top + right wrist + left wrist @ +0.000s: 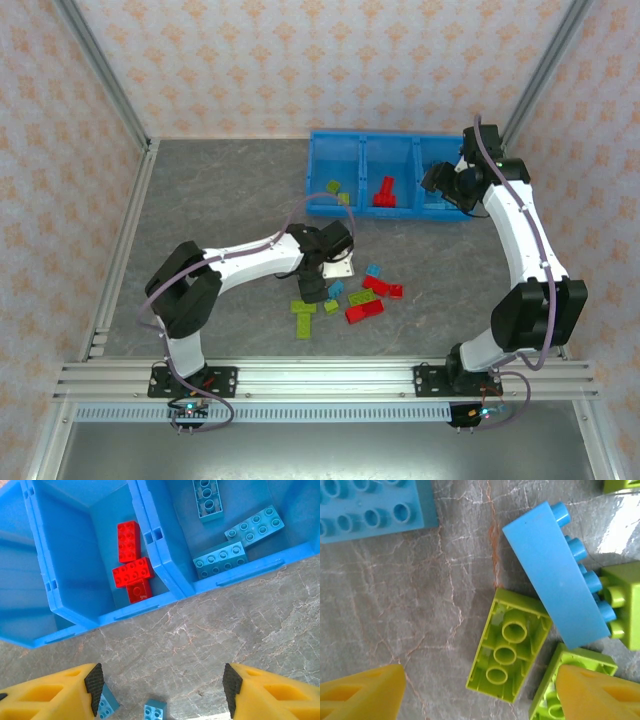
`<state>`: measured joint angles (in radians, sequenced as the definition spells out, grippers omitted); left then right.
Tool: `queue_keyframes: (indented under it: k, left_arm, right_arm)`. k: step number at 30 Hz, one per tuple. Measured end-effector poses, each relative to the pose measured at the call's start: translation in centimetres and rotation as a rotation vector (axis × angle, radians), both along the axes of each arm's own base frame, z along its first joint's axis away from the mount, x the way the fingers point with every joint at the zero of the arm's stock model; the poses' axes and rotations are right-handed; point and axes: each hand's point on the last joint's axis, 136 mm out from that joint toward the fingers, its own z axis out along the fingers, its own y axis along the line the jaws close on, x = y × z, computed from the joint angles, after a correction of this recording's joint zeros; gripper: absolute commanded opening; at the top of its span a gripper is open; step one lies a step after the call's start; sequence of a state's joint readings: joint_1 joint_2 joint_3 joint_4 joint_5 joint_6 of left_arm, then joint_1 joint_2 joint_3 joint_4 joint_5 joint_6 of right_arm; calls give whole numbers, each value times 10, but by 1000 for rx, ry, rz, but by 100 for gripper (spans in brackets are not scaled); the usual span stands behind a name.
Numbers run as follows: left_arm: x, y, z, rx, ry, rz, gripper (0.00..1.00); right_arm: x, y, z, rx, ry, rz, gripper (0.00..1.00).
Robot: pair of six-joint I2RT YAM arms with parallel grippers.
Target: Sort the legos into containers by color
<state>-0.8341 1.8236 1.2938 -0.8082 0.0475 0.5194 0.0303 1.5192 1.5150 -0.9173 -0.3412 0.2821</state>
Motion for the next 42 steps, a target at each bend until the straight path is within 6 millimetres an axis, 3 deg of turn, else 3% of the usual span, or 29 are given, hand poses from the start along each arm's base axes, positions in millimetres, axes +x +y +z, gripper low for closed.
queue_keyframes:
  k: [7, 18, 24, 27, 30, 33, 39, 42]
  left_arm:
    - [-2, -2, -19, 16, 39, -6, 68]
    - [4, 2, -37, 34, 60, 47, 40]
    - [7, 2, -35, 29, 49, 82, 21]
    - [12, 4, -30, 13, 37, 122, 21]
    - [22, 5, -6, -62, 1, 186, 20]
    - [46, 0, 44, -203, -91, 265, 19]
    - [130, -31, 165, -516, -336, 450, 18]
    - [180, -51, 199, -600, -436, 539, 18]
  right_arm:
    - [2, 0, 6, -11, -12, 17, 66]
    - [-1, 0, 7, -12, 2, 18, 67]
    - [-6, 4, 16, -3, 5, 50, 67]
    - [-16, 12, 19, 4, 24, 107, 68]
    - [-32, 27, 22, 11, 49, 187, 69]
    - [-51, 45, 27, 34, 61, 273, 70]
    - [-88, 77, 28, 69, 100, 434, 71]
    - [-98, 89, 20, 67, 130, 488, 72]
